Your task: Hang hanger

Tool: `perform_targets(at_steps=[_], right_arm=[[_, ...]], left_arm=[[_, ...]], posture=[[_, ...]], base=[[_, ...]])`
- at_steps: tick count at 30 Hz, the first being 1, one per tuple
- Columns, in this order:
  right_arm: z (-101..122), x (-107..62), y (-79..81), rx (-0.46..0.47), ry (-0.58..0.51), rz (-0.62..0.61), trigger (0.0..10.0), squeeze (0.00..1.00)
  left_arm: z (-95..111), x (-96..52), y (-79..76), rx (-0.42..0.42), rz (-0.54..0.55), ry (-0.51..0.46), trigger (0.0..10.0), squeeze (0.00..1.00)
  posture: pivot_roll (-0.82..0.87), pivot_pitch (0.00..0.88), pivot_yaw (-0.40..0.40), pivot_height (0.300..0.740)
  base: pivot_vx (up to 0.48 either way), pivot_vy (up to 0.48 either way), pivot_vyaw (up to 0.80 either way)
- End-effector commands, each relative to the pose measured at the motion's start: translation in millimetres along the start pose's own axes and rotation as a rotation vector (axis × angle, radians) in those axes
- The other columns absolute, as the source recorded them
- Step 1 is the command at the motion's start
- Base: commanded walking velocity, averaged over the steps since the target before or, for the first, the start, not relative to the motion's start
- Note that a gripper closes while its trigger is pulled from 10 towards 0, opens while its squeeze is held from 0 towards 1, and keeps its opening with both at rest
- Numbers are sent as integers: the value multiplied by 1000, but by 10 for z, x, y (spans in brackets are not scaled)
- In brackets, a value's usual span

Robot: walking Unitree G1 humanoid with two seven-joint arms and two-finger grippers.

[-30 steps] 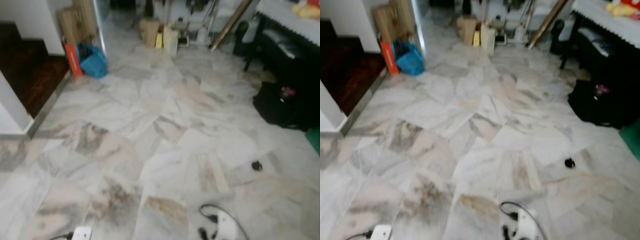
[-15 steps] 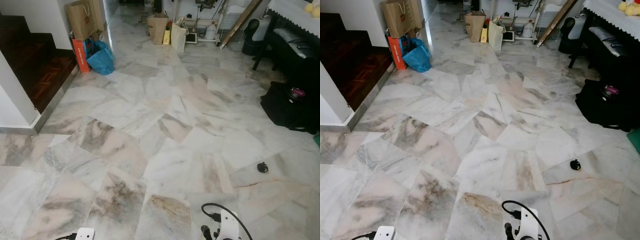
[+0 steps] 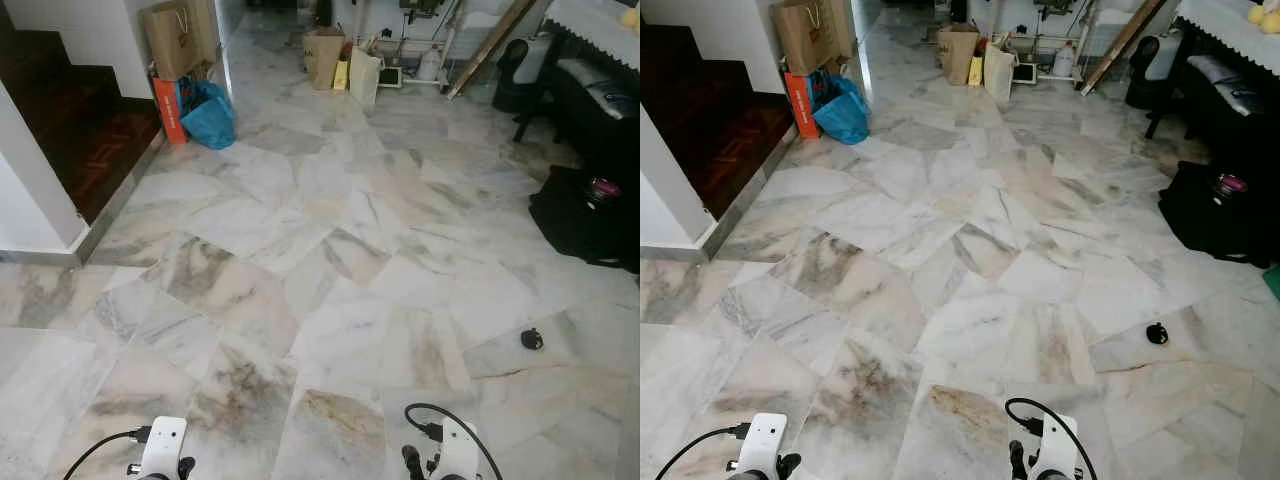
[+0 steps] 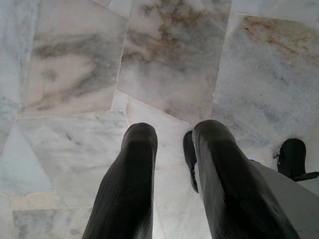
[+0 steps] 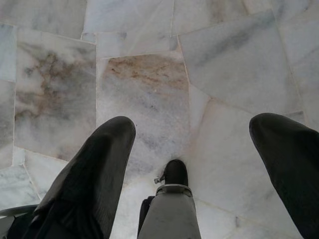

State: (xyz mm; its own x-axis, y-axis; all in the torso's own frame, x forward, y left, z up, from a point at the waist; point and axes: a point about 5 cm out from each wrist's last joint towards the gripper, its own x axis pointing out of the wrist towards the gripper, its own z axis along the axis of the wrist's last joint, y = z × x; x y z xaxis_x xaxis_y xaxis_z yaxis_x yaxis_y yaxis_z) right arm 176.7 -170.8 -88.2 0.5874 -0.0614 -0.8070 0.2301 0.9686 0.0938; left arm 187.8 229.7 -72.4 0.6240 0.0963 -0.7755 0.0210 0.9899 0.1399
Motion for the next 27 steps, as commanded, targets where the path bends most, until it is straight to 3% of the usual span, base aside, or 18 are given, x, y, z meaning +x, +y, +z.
perform_targets(at_steps=[1,5,11,27], right_arm=[[34,3,-2,20,-22,-7,10000,0],[41,3,-7,21,-26,-5,10000,0],[35,3,-29,16,-18,-12,10000,0],[7,-3,-13,20,-15,-5,10000,0]], left_arm=[[-38,-4,-36,-2,-10,13,10000,0],[-78,-9,-60,-35,-18,26,10000,0],[-249,-44,-100,21,-25,98,10000,0],[-314,-60,-119,35,-39,124,10000,0]], posture=[[98,0,-47,740],[94,0,-50,740],[90,0,-57,740],[75,0,-46,740]], base=[[0,0,0],[0,0,0],[0,0,0],[-31,0,0]])
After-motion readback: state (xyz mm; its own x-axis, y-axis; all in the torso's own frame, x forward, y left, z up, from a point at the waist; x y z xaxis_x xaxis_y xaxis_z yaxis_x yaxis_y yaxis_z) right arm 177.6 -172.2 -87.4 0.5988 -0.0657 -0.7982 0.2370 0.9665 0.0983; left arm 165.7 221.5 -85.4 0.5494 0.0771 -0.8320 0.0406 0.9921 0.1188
